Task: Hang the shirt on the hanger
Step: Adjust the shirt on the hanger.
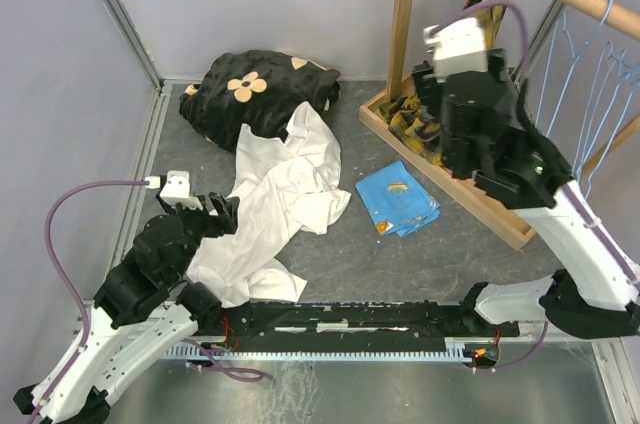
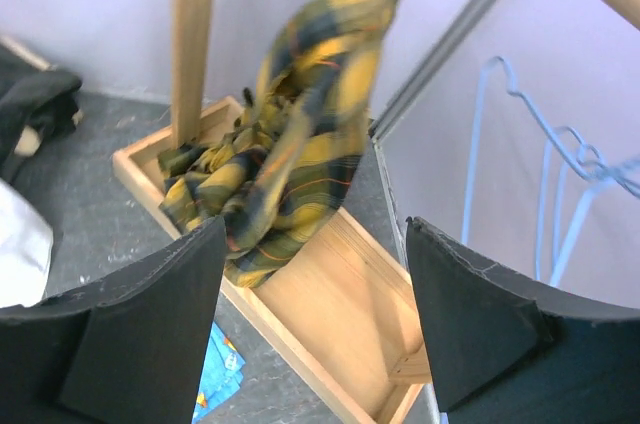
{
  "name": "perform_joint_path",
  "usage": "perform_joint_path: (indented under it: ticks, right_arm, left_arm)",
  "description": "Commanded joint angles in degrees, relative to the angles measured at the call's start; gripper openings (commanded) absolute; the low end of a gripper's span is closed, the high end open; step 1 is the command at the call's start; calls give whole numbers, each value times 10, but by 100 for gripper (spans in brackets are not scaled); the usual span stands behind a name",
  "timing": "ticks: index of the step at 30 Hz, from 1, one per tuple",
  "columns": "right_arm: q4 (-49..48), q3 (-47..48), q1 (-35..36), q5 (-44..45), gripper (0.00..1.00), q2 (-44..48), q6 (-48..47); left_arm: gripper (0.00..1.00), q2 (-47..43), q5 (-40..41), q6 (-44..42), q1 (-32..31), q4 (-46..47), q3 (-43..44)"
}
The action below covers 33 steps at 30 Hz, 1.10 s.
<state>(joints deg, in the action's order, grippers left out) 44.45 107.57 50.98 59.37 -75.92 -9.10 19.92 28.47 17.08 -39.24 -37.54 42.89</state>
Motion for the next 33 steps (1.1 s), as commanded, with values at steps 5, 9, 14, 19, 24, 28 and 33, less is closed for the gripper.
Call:
perform_joint_path:
  ticks: [5,9,14,19,24,28,33]
  right_arm:
    - [46,36,-166,-129,81,-24,197]
    - [-11,24,-185,-154,85,-45,222]
    - [-76,8,-203,-92,84,-72,231]
    - [-75,26,-228,-62,82,-112,237]
    - [-80,42,-242,-119,68,-153,251]
    - [-96,87,-242,-190,64,-205,238]
    - [-90,230,-242,-286,63,-305,191]
  left_arm:
    - [83,-11,11,17,2,22,3]
    - [83,-11,12,17,3,22,3]
    - [83,-12,12,16,2,22,3]
    - [83,-11,12,16,2,22,3]
    - [83,-11,10,16,2,23,2]
    - [83,-10,10,17,2,23,2]
    - [83,-6,11,16,2,23,2]
